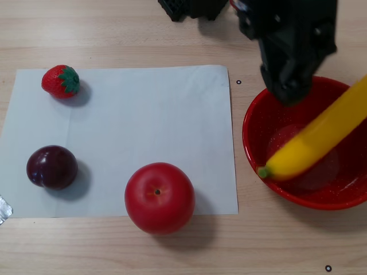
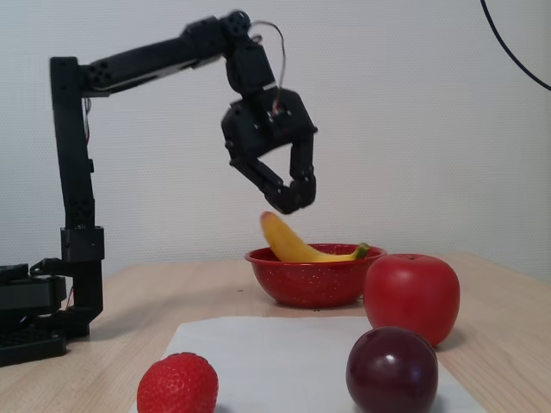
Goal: Grasp the banana and put it in the red bowl.
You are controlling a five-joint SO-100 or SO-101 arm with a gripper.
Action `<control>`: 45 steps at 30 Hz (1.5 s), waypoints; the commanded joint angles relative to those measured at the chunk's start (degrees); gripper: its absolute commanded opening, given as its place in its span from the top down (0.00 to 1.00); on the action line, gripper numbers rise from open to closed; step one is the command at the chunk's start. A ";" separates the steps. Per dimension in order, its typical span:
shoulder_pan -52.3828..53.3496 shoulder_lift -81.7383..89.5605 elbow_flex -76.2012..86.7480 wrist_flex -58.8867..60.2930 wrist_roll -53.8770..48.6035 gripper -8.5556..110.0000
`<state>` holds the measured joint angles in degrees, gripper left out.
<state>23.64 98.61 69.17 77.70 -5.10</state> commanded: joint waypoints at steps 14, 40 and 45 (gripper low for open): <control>-9.67 27.33 14.68 -4.75 1.49 0.93; -16.96 68.38 85.78 -53.17 3.60 0.93; -17.05 74.18 95.54 -57.66 3.52 0.93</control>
<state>7.29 169.63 166.64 23.99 -2.20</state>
